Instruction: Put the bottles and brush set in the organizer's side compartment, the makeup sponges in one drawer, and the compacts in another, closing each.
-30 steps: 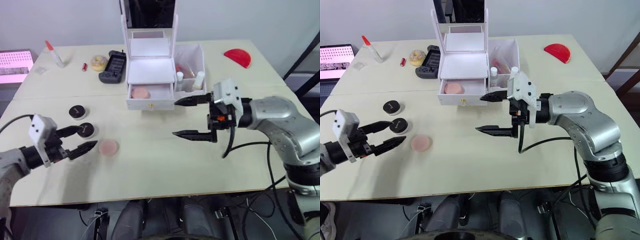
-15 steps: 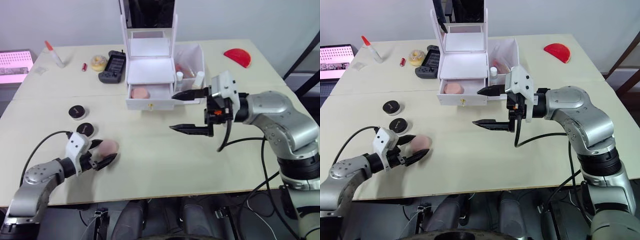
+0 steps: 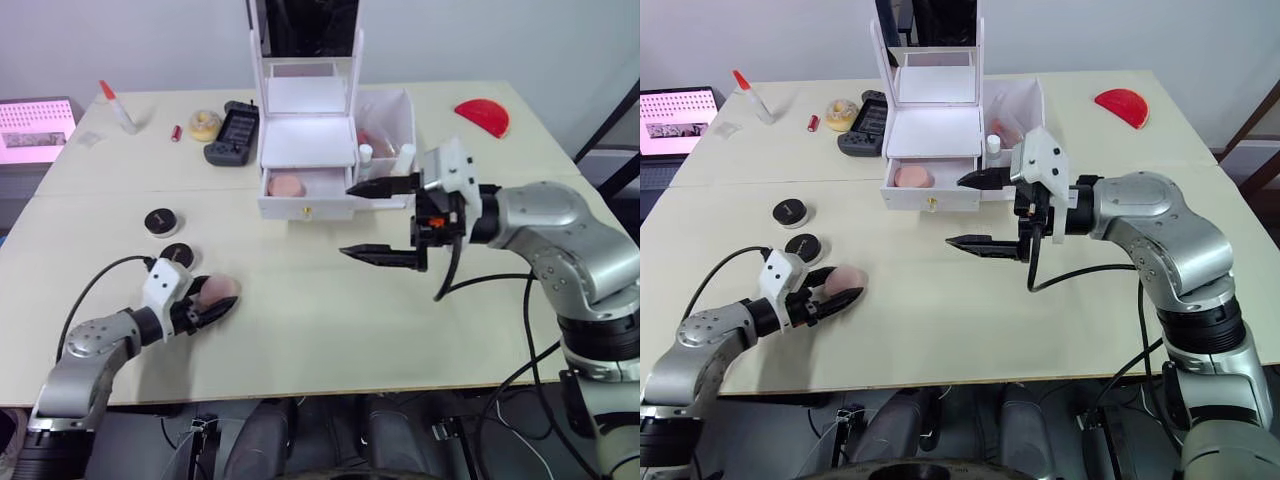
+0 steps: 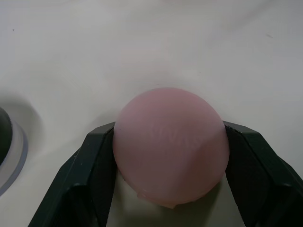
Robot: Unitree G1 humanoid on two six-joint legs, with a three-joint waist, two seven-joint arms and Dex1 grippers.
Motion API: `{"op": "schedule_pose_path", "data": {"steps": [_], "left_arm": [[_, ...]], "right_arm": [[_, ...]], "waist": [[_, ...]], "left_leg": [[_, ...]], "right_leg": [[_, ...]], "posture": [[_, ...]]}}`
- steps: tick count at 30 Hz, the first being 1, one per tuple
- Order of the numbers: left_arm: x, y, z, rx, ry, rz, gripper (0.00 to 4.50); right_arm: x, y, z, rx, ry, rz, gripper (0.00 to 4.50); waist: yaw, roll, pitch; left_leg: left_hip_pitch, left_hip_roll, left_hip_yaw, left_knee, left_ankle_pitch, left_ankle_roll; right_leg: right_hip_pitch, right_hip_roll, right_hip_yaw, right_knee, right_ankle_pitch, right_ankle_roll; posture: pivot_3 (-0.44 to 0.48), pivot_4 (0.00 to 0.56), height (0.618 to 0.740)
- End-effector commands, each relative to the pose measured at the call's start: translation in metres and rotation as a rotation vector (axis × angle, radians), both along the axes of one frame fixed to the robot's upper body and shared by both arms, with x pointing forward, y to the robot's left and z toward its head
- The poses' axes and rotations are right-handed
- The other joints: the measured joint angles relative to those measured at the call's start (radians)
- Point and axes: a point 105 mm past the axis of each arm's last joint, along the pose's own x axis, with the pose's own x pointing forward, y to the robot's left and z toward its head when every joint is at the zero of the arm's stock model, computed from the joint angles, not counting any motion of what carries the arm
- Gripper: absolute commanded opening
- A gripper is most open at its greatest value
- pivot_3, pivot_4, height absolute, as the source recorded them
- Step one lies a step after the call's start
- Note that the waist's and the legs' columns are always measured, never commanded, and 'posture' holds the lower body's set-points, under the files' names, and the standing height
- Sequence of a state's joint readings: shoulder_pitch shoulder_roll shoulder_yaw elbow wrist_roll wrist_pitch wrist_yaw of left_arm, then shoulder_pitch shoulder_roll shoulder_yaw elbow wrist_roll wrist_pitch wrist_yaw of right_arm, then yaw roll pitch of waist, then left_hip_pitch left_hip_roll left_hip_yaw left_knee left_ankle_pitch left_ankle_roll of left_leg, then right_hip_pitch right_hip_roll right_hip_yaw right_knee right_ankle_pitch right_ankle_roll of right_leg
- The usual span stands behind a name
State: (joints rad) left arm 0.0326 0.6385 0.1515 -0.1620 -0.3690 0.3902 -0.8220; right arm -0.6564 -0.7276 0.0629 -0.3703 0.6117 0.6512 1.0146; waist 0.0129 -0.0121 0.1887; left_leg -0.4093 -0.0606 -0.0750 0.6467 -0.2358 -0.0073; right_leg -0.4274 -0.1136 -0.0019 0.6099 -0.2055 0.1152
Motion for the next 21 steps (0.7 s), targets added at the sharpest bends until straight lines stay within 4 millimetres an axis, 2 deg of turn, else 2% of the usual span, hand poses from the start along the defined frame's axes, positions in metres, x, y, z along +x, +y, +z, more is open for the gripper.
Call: {"op": "schedule_pose_path", "data": {"steps": [1,4,6,14,16,18,21], "left_arm": [[-0.006,-0.008,0.001,-0.018,0.031,-0.055,2.67],[-0.007,-0.009,0.008,-0.036,0.029,-0.073,2.67],[-0.005,-0.007,0.021,-0.052,0.004,-0.08,2.67],[0.02,-0.003,0.105,-0.025,-0.162,-0.16,2.67],[0.031,-0.009,0.138,-0.033,-0.227,-0.216,2.67],[0.041,-0.018,0.159,-0.041,-0.264,-0.272,2.67],[0.057,-0.041,0.184,-0.071,-0.309,-0.38,2.67]], "right_arm": [[-0.003,-0.002,0.012,0.013,-0.051,-0.006,4.5],[-0.002,-0.004,0.012,0.014,-0.051,-0.015,4.5],[-0.001,-0.006,0.011,0.013,-0.05,-0.028,4.5],[0.0,-0.018,0.004,0.015,-0.031,-0.107,4.5],[0.0,-0.026,0.002,0.019,-0.027,-0.148,4.5],[0.001,-0.03,0.001,0.023,-0.026,-0.175,4.5],[0.0,-0.033,0.0,0.028,-0.026,-0.204,4.5]], "waist": [[0.0,0.0,0.0],[-0.001,0.0,0.0],[-0.001,0.0,0.0],[-0.001,-0.001,0.001],[0.002,-0.002,0.001],[0.001,-0.002,0.001],[-0.001,-0.002,0.001]], "left_leg": [[0.0,0.0,0.0,0.0,0.0,0.0],[0.0,0.0,0.0,0.0,0.0,0.0],[0.0,0.0,0.0,0.0,0.0,0.0],[-0.001,0.0,-0.001,0.0,0.0,0.0],[-0.001,0.0,-0.001,0.0,0.0,0.0],[-0.001,0.0,-0.002,0.001,0.0,0.0],[-0.001,-0.001,-0.001,0.001,0.0,0.0]], "right_leg": [[0.0,0.0,0.0,0.0,0.0,0.0],[0.0,0.0,0.0,0.0,0.0,0.0],[0.0,0.0,0.0,0.0,0.0,0.0],[0.0,0.001,-0.001,0.0,0.0,0.0],[0.0,0.001,-0.001,0.0,0.0,0.0],[0.0,0.001,-0.002,0.0,0.0,0.0],[0.0,0.001,-0.002,0.001,0.001,0.002]], "posture": [[0.0,0.15,0.738],[0.0,0.15,0.738],[0.0,0.15,0.738],[0.0,0.15,0.738],[0.0,0.15,0.738],[0.0,0.15,0.738],[0.0,0.15,0.738]]}}
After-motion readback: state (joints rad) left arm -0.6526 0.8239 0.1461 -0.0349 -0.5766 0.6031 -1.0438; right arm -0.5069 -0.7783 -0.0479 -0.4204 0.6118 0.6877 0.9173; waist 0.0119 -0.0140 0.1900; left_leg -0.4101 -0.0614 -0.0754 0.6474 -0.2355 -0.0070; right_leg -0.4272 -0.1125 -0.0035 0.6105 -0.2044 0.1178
